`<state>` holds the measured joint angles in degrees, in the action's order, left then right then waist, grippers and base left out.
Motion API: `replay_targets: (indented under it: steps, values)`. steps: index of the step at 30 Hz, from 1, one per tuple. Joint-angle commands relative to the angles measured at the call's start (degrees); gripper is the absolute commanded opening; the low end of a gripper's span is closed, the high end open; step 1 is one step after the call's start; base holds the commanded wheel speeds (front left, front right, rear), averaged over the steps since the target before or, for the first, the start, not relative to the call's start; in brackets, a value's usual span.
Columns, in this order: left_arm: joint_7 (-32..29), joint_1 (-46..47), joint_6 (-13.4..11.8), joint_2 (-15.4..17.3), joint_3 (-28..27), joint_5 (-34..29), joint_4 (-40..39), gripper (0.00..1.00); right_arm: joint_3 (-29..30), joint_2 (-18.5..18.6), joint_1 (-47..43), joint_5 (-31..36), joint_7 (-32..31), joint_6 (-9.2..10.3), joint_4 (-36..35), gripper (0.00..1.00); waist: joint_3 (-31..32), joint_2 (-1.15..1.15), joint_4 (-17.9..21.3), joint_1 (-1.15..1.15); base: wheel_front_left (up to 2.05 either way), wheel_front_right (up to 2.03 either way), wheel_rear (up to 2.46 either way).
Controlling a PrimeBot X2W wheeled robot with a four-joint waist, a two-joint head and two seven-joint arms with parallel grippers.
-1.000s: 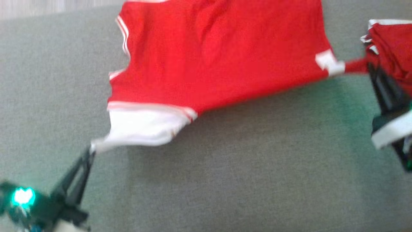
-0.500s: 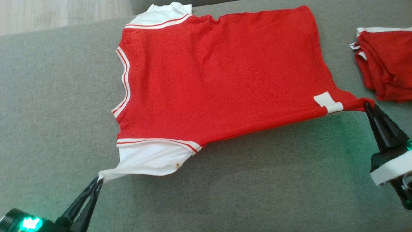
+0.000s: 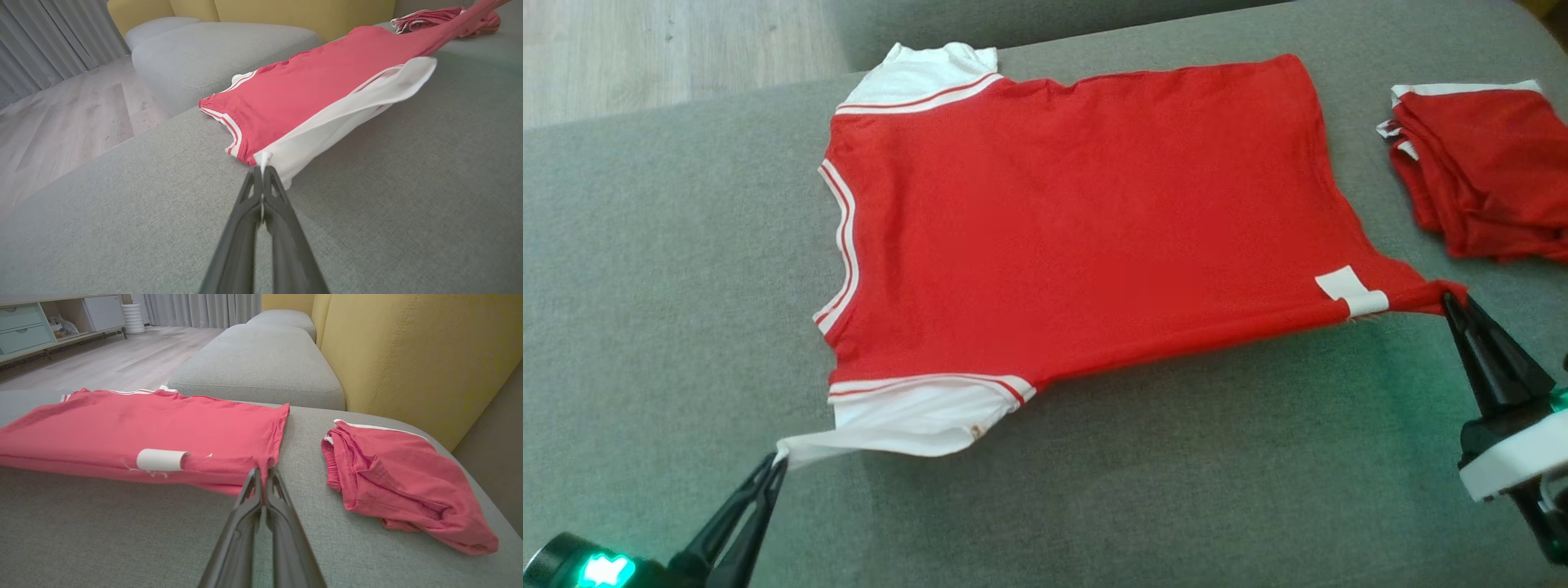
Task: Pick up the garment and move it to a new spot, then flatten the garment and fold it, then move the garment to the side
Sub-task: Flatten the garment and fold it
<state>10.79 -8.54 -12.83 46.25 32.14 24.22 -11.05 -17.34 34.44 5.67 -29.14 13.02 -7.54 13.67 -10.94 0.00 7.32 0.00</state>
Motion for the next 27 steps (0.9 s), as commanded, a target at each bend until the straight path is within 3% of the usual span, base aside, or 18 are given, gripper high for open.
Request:
replay_targets:
  steps: [1,13,27]
  values:
    - [0.12,1.93,-0.02,2.33,-2.07,0.67,-1.23,0.00,0.66,1.59,-0.69,0.46,-0.06,0.05,-1.43,0.00,0.03,0.00,0.05,0.00,0.00,0.00,0.00]
    - [-0.65,6.70,1.74,2.57,-1.68,-0.61,-1.25,0.00,0.65,0.84,0.63,1.63,-0.91,0.05,-1.51,0.00,-0.43,0.00,0.34,0.00,0.00,0.00,0.00]
    - [-3.60,24.54,7.18,3.68,-3.58,-4.03,0.05,0.00,-2.70,0.48,10.41,2.21,-2.47,0.05,1.36,0.00,-4.23,0.00,1.22,0.00,0.00,0.00,0.00]
